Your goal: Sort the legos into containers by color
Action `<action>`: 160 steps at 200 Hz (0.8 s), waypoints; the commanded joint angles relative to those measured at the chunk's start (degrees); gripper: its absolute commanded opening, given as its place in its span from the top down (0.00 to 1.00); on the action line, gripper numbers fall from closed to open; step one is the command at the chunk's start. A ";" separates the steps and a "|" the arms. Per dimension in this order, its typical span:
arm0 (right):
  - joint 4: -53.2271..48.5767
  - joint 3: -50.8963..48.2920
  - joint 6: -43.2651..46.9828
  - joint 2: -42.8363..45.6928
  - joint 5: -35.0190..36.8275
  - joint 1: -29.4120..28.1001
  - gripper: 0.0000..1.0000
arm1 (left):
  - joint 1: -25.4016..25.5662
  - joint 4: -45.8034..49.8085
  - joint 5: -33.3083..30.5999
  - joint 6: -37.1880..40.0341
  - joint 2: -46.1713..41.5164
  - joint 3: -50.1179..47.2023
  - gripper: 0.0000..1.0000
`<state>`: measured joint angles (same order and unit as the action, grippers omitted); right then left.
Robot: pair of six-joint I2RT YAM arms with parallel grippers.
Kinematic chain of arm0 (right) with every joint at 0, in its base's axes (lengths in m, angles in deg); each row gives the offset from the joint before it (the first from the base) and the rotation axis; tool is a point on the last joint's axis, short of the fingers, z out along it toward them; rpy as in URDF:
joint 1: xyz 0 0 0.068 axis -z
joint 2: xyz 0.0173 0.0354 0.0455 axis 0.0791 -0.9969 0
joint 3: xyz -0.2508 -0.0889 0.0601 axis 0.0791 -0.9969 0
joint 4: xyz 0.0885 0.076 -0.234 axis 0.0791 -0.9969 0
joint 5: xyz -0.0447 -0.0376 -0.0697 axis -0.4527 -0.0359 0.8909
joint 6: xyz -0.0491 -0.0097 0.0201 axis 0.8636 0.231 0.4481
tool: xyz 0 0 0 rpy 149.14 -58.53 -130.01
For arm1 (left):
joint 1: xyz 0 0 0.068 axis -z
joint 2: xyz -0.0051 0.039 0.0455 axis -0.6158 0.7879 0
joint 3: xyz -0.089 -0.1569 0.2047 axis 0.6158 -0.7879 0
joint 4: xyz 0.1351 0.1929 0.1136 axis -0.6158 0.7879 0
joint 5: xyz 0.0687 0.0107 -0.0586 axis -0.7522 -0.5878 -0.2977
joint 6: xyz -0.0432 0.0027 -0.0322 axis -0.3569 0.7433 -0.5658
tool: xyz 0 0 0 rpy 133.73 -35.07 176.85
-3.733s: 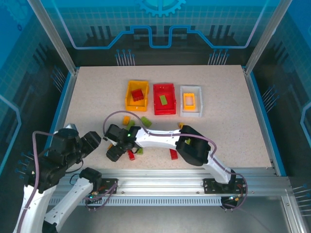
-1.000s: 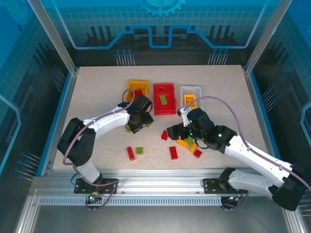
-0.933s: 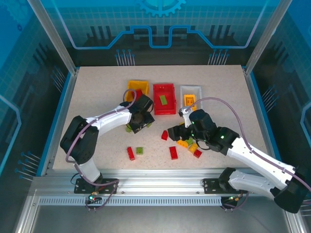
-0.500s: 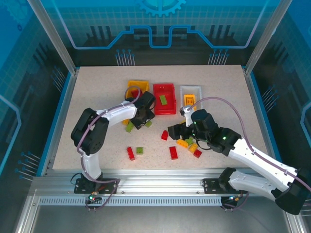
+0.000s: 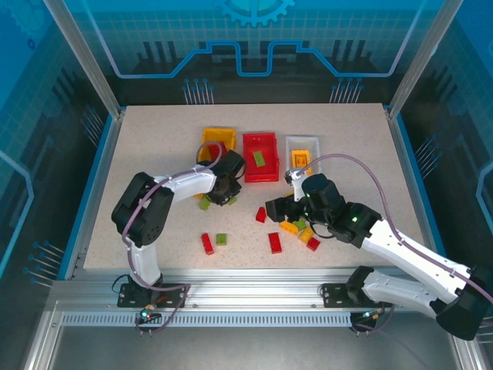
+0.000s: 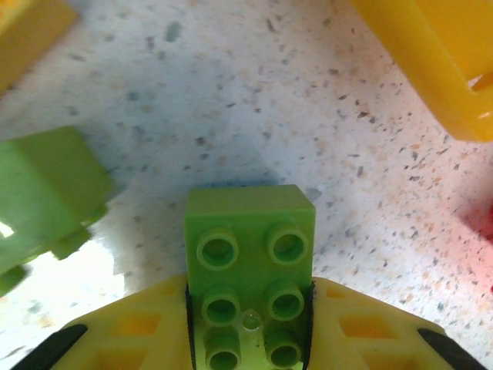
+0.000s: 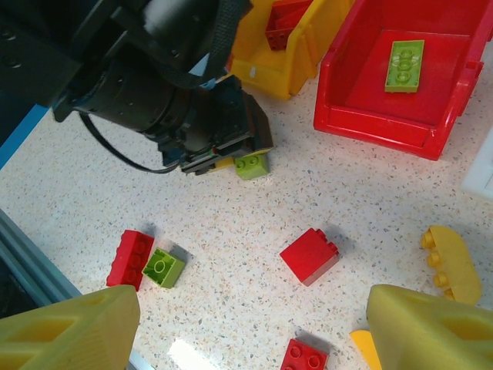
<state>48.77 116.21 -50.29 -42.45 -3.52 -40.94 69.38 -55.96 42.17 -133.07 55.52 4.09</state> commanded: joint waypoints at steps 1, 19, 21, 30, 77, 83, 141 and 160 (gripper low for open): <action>0.51 -0.81 -1.03 1.74 2.38 -0.66 0.23 | 2.63 2.30 -4.45 2.80 -7.28 -0.84 0.74; 1.18 -1.67 -2.23 3.32 3.87 0.17 0.23 | 4.99 5.15 -7.16 7.91 -10.36 2.50 0.74; 1.29 -1.74 -2.43 3.45 4.06 0.33 0.23 | 5.16 5.55 -7.37 8.65 -10.45 3.00 0.74; 1.66 -2.11 -3.45 4.04 5.16 1.08 0.23 | 5.79 6.66 -7.51 11.93 -10.17 5.88 0.74; 5.38 -1.12 -7.92 2.86 2.00 9.25 0.22 | 5.86 6.47 -3.59 25.67 -0.03 22.01 0.73; 5.74 -0.74 -8.43 2.48 1.55 10.22 0.22 | 5.76 6.29 -3.02 26.74 1.85 24.45 0.73; 8.32 5.80 -9.65 -5.28 -3.87 15.83 0.22 | 0.44 8.11 3.94 30.66 19.36 45.84 0.69; 8.83 6.37 -10.04 -6.57 -4.30 16.01 0.22 | -1.63 7.35 8.35 30.92 23.48 49.37 0.66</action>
<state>55.00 120.08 -58.90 -47.85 -5.53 -25.59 70.45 -49.94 44.48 -105.02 75.28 48.28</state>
